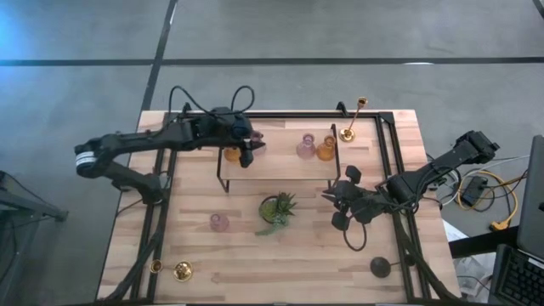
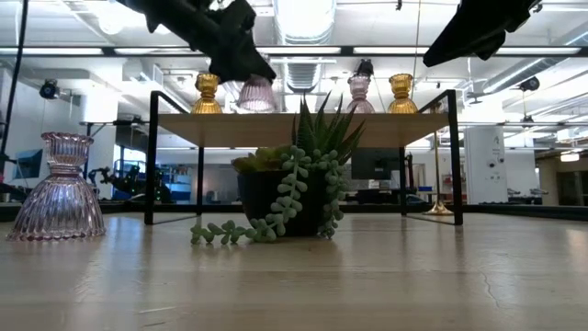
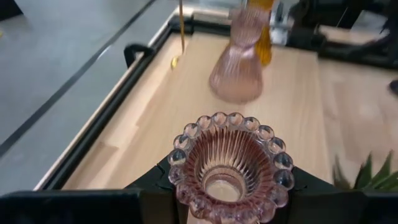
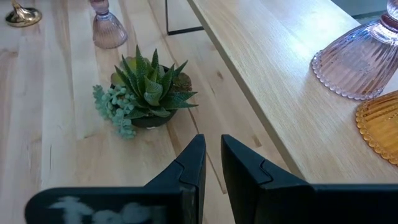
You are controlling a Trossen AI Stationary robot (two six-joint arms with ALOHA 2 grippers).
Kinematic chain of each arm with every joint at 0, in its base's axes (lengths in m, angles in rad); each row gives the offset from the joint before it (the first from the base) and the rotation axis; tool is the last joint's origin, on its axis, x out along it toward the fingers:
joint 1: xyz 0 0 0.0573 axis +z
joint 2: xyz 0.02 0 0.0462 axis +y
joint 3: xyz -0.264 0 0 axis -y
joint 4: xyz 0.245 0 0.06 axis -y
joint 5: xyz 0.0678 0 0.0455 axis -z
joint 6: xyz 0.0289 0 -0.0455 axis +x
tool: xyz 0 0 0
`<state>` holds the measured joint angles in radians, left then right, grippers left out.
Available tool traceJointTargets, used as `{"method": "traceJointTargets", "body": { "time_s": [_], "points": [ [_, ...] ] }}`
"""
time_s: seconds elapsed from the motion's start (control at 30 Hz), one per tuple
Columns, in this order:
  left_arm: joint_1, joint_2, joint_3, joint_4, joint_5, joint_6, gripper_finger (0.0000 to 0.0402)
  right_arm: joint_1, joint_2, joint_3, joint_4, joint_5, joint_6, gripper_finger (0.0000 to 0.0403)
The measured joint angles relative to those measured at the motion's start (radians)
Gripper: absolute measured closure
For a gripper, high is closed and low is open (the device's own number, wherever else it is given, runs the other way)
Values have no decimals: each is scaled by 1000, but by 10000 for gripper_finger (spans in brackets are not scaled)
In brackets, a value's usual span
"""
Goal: Pick & Place candle stick holders
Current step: Put the pink glass candle holder on the shelf
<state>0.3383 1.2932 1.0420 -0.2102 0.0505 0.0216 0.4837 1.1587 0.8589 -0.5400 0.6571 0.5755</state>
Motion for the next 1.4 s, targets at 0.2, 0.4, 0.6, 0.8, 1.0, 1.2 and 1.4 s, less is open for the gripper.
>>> {"method": "traceJointTargets", "body": {
  "time_s": [0.2,0.4,0.6,0.8,1.0,1.2,1.4],
  "points": [
    [-17,21,-17,-7,-38,9,272,0,0,0,-1,0,0,360],
    [-28,11,-46,9,-88,8,272,0,0,0,-1,0,0,360],
    [-36,10,-46,7,-95,7,272,0,0,0,-1,0,0,360],
    [-53,11,-42,14,-147,-23,272,0,0,0,-1,0,0,360],
    [-92,11,4,17,-255,3,272,0,0,0,0,0,-3,360],
    [-168,11,43,-1,-435,-116,272,1,0,0,-1,-1,-3,360],
    [-330,38,43,11,-802,-258,272,1,0,0,-2,-1,-9,360]
  ]
}}
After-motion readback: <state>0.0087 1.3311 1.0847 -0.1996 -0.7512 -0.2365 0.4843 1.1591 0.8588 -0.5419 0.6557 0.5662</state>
